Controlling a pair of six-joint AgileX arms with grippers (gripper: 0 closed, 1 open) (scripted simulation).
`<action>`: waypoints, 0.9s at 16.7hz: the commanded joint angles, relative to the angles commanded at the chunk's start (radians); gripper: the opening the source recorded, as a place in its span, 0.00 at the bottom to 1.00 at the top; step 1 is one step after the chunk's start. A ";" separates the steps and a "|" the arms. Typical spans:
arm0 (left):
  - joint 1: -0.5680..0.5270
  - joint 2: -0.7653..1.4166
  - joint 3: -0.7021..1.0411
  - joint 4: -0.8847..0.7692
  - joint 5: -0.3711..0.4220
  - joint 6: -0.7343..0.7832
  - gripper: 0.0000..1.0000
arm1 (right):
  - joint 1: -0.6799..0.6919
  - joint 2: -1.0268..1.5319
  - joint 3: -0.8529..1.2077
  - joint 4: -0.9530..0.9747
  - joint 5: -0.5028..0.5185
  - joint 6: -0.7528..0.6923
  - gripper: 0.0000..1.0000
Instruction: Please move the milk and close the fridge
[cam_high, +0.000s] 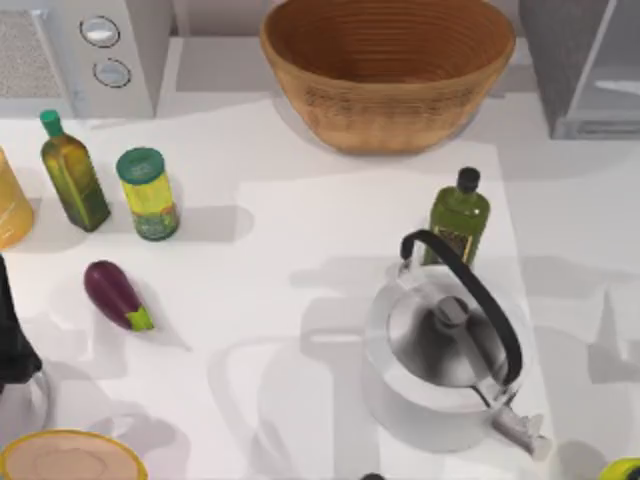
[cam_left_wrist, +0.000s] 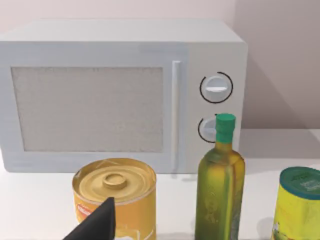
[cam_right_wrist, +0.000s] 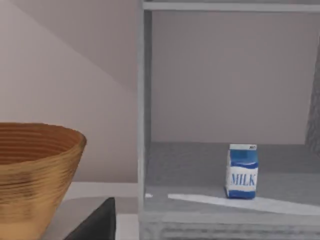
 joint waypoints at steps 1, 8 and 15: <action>0.000 0.000 0.000 0.000 0.000 0.000 1.00 | 0.001 -0.048 0.041 -0.065 -0.001 -0.002 1.00; 0.000 0.000 0.000 0.000 0.000 0.000 1.00 | 0.003 -0.385 0.307 -0.712 0.001 0.008 1.00; 0.000 0.000 0.000 0.000 0.000 0.000 1.00 | -0.001 -0.612 0.490 -1.223 0.006 0.007 1.00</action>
